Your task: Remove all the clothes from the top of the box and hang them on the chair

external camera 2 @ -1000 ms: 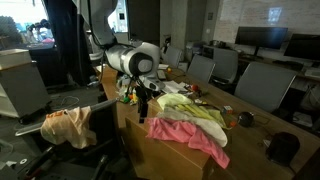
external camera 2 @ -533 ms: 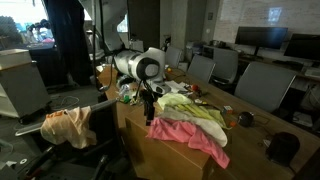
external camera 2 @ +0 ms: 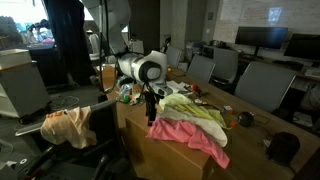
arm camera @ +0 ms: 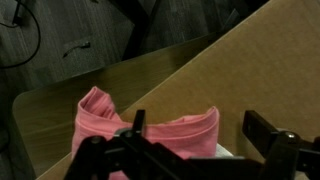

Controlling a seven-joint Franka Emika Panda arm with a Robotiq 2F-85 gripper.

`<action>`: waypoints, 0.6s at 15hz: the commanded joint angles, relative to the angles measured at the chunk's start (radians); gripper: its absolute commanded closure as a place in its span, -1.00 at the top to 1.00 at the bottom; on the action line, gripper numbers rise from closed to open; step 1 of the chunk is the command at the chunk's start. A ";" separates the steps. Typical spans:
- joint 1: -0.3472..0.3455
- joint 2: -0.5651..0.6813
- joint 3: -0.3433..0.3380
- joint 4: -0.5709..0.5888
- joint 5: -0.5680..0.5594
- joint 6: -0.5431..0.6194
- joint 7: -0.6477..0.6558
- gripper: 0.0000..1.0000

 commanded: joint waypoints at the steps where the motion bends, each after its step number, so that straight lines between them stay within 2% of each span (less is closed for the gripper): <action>1: -0.005 0.018 -0.002 0.029 0.034 0.007 -0.041 1.00; 3: -0.004 0.016 -0.003 0.030 0.035 0.004 -0.045 1.00; 4: -0.004 0.015 -0.003 0.030 0.036 0.003 -0.048 0.91; 5: -0.003 0.014 -0.003 0.031 0.036 0.002 -0.051 0.48; 7: -0.002 0.012 -0.003 0.033 0.036 0.000 -0.054 0.40; 9: -0.002 0.010 -0.002 0.035 0.037 -0.002 -0.056 0.08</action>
